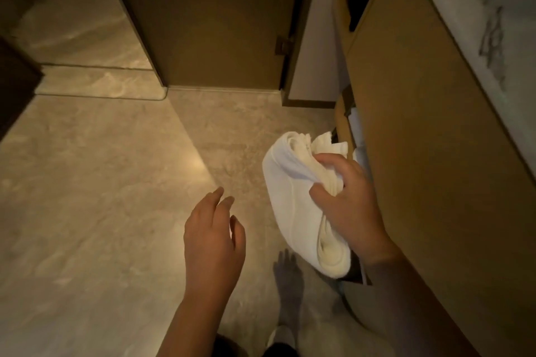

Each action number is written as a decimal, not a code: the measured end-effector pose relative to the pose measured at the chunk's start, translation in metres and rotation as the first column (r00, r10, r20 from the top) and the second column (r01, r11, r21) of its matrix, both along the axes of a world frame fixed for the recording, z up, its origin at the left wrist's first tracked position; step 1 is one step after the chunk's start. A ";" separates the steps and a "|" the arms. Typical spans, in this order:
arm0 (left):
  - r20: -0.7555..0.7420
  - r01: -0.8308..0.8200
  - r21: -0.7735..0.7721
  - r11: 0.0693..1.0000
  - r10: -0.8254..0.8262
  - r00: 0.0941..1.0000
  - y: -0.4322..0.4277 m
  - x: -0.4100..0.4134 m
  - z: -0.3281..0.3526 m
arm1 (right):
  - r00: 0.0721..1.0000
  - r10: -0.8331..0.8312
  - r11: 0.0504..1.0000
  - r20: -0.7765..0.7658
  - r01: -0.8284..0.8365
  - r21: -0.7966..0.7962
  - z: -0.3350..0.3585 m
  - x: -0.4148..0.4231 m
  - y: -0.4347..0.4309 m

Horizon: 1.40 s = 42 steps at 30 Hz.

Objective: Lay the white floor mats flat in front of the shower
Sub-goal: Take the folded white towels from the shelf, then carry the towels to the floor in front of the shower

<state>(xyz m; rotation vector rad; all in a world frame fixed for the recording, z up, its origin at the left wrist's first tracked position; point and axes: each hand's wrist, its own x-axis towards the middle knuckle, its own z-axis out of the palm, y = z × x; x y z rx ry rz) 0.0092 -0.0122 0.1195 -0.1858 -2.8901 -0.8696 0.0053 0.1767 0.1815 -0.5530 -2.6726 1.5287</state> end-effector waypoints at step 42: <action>-0.137 -0.215 -0.341 0.915 0.178 0.975 -0.196 0.139 0.237 | 0.859 0.507 0.862 -0.078 -0.501 0.078 0.221 0.100 -0.180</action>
